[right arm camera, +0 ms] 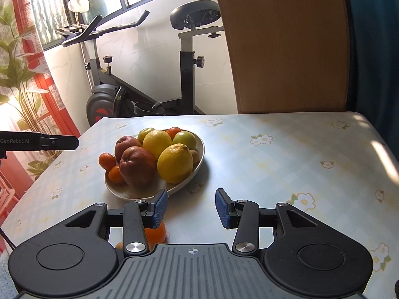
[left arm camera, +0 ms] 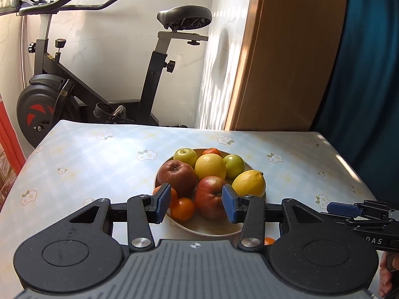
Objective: Organize fruits
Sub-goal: 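Withdraw both tools from the plate toward the loose tangerine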
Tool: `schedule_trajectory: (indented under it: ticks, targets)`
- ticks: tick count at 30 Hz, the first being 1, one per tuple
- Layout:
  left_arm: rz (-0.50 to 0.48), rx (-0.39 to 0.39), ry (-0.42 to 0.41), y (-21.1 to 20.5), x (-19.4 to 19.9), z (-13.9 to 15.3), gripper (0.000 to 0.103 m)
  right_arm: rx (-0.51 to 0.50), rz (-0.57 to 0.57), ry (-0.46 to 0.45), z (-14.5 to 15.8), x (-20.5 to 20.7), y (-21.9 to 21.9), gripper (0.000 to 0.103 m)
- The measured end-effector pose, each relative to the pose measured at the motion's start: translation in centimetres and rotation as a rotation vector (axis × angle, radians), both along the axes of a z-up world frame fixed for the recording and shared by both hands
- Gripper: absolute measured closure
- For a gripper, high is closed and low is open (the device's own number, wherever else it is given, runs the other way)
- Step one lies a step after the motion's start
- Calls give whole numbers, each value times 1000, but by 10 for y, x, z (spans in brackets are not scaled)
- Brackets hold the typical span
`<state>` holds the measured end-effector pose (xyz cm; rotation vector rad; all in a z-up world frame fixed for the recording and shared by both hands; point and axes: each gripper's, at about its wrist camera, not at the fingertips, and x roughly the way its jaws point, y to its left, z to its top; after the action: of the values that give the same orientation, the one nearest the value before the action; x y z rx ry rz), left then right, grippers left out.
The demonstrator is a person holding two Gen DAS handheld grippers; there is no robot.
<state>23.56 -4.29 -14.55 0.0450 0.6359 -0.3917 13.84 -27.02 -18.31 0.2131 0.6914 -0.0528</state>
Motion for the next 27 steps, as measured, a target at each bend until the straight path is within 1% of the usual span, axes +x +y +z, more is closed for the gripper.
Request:
schedule_trajectory:
  ticks: [3, 6, 10, 14, 19, 27]
  targets:
    - [10, -6, -6, 3, -8, -1, 56, -8, -13, 6, -3, -11, 1, 63]
    - [16, 8, -13, 3, -9, -3, 56, -23, -16, 15, -5, -20, 3, 63]
    - [17, 8, -14, 3, -12, -7, 56, -9, -30, 23, -10, -33, 0, 63]
    - [13, 25, -24, 2, -15, -10, 56, -5, -55, 38, -15, -40, -3, 63]
    - [0, 22, -12, 2, -20, -15, 56, 9, -79, 39, -22, -45, -4, 63]
    - [-7, 26, 22, 2, -24, -27, 56, 17, -76, 44, -28, -54, 0, 63]
